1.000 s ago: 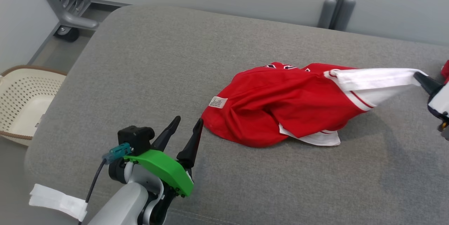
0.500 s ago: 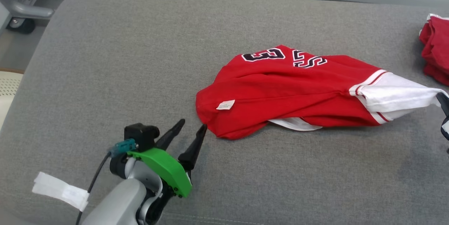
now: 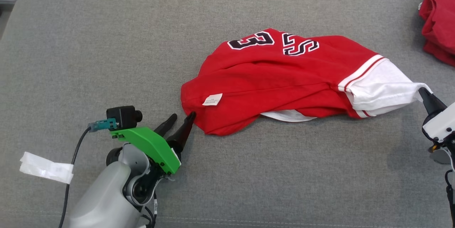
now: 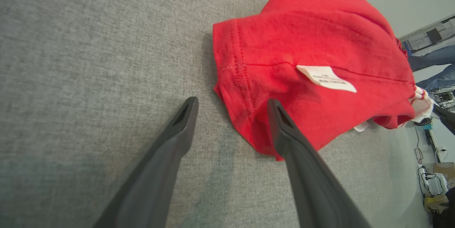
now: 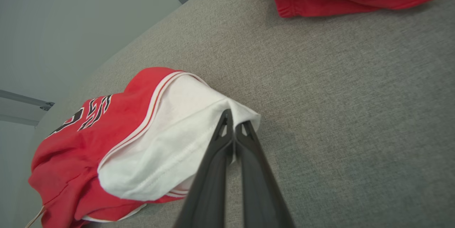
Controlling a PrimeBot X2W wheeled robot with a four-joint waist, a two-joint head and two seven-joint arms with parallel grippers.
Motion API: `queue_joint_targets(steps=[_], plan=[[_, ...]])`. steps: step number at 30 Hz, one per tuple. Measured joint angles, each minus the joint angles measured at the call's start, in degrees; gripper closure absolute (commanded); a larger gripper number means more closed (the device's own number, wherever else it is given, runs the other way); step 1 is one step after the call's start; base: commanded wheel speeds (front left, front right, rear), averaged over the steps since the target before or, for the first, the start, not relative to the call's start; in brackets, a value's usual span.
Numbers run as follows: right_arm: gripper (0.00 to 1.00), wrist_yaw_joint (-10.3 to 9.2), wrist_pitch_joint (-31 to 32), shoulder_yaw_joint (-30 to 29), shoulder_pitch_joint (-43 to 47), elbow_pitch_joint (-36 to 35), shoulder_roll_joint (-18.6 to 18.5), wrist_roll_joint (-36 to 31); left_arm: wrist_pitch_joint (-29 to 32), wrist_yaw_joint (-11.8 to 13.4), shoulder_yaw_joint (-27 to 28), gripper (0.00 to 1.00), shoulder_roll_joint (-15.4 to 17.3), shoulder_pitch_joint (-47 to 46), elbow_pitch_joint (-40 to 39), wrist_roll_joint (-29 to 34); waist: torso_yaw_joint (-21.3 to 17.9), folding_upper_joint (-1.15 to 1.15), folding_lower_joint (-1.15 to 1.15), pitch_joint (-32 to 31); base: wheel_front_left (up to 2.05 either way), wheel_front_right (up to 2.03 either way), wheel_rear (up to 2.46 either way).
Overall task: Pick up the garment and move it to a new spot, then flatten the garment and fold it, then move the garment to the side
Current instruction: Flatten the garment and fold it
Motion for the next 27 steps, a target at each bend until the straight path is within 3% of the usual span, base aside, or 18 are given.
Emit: queue_joint_targets(steps=[14, 16, 17, 19, 26, 27], plan=[[1.00, 0.18, -2.13, 0.63, 0.43, -0.20, 0.77, -0.18, 2.83, -1.22, 2.60, 0.00, -1.81, -4.99, 5.68, -4.90, -1.11, 0.00, 0.00, 1.86, 0.00, 0.00, 0.00], [1.00, 0.20, -2.29, 0.62, 0.63, -0.18, 0.77, -0.24, 2.88, -1.27, 2.48, 0.24, -1.81, -5.60, 6.58, -4.95, -1.16, 0.00, 0.00, 1.86, 0.00, 0.00, 0.00], [1.00, 0.24, -2.29, 0.60, 0.74, -0.16, 0.77, -0.25, 2.99, -1.34, 2.42, 0.47, -1.78, -5.80, 6.92, -4.95, -1.18, 0.00, 0.00, 1.84, 0.00, 0.00, 0.00], [1.00, 0.25, -2.31, 0.60, 0.93, -0.14, 0.79, -0.34, 3.30, -1.40, 2.33, 0.60, -1.80, -5.99, 7.37, -4.95, -1.23, 0.00, 0.00, 1.80, 0.00, 0.00, 0.00], [1.00, 0.24, -2.85, 0.52, 0.94, 0.12, 0.87, -0.40, 3.30, -1.49, 1.92, 0.52, -2.02, -6.20, 9.02, -4.99, -1.35, 0.00, 0.00, 1.48, 0.00, 0.00, 0.00], [1.00, 0.24, -2.86, 0.48, 0.94, 0.16, 0.87, -0.41, 3.31, -1.76, 1.85, 0.43, -2.10, -6.29, 9.10, -5.09, -1.36, 0.00, 0.00, 1.43, 0.00, 0.00, 0.00]])
